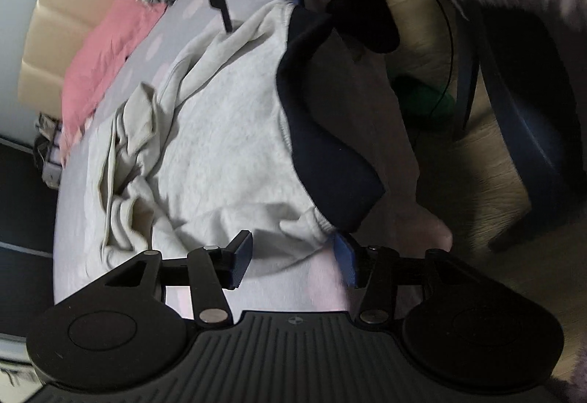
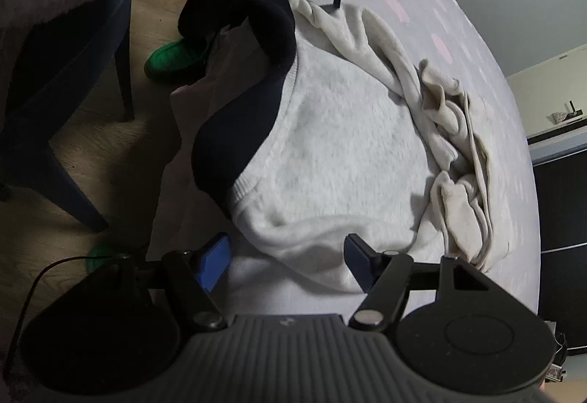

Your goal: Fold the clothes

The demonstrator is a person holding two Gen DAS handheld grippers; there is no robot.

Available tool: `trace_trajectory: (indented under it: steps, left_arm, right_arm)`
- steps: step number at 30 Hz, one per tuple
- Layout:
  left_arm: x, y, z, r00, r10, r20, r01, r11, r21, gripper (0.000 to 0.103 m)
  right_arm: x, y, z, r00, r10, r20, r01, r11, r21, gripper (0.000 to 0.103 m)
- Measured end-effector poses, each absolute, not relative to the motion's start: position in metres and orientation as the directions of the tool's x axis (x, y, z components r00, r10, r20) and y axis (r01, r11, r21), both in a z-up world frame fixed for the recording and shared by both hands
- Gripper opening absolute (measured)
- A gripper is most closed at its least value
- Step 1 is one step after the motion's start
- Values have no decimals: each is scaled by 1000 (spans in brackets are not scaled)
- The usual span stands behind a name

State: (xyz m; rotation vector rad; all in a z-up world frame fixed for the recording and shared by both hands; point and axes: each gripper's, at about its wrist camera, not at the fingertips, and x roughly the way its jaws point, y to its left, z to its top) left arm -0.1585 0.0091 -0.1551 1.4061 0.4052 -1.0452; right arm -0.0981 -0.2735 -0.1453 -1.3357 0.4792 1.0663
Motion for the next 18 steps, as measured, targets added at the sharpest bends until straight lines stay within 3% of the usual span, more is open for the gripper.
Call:
trace_trajectory:
  steps: [4, 7, 10, 11, 18]
  left_arm:
    - [-159, 6, -174, 556, -351, -754, 733, -221, 643, 49]
    - [-157, 2, -180, 556, -349, -754, 729, -231, 644, 50]
    - [-151, 0, -167, 520, -344, -782, 782, -178, 598, 36]
    - [-149, -1, -162, 517, -349, -782, 792, -151, 591, 25]
    - [-107, 3, -103, 458, -406, -791, 889, 228, 398, 18]
  right_arm:
    - [-101, -269, -154, 475, 350, -807, -818, -162, -552, 63]
    - [-95, -265, -153, 469, 358, -807, -830, -135, -542, 49]
    - [-88, -265, -140, 450, 371, -812, -861, -62, -505, 33]
    - [-88, -265, -136, 450, 377, -810, -865, -42, -500, 29]
    - [-69, -273, -103, 443, 449, -776, -896, 203, -395, 22]
